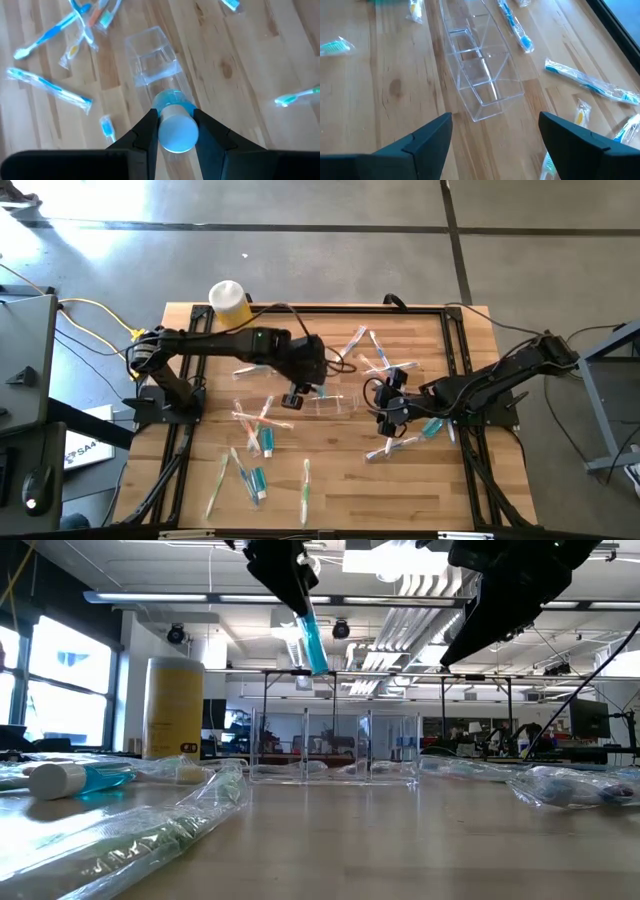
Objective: Pick & Place toothbrushing station
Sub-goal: Put the blue mouthwash into the transparent organizer
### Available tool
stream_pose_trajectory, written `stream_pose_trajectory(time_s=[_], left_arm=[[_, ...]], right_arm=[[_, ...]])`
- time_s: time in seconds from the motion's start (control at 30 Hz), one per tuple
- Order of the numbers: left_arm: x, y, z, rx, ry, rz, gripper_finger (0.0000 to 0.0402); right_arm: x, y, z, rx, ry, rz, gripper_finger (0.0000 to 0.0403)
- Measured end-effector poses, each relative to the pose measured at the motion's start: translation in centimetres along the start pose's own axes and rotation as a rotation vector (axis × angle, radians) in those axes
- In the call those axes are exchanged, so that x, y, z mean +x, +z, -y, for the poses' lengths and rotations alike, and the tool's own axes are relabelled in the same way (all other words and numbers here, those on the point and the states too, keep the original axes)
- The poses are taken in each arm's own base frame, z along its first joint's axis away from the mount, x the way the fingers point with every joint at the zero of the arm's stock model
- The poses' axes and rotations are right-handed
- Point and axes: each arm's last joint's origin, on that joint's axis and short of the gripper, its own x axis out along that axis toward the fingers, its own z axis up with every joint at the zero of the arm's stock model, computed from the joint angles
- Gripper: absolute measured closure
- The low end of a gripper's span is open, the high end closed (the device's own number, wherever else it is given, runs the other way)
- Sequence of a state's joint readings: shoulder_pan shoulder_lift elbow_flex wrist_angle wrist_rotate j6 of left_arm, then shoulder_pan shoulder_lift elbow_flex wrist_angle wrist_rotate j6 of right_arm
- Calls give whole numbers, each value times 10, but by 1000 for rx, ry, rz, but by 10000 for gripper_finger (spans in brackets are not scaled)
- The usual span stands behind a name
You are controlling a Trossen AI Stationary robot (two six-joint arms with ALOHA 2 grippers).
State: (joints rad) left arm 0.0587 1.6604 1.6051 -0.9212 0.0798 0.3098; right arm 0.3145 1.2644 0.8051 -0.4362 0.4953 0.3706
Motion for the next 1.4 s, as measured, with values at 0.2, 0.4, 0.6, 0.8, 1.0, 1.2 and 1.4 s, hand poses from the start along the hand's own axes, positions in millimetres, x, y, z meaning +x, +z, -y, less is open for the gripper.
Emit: stream_pose_trajectory(time_s=[0.2, 0.4, 0.6, 0.8, 1.0, 1.2, 1.4], left_arm=[[9, 0, -5, 16, -33, 8, 313], [32, 0, -6, 37, -73, -113, 313], [52, 13, -13, 47, -82, -122, 313], [67, 13, -14, 54, -103, -178, 313], [69, 11, -18, 61, -101, -198, 313], [78, 4, -34, -1, -85, -213, 313], [101, -7, -43, -34, -104, -290, 313]], right_arm=[[0, 1, 0, 3, 3, 6, 113], [0, 1, -1, 0, 4, 10, 113], [1, 1, -1, -1, 9, 14, 113], [2, -3, -1, -9, 7, 3, 113], [3, -5, -1, -15, 17, -8, 113], [4, -5, -1, -26, 26, -9, 113], [4, -5, -1, -26, 26, -8, 113]])
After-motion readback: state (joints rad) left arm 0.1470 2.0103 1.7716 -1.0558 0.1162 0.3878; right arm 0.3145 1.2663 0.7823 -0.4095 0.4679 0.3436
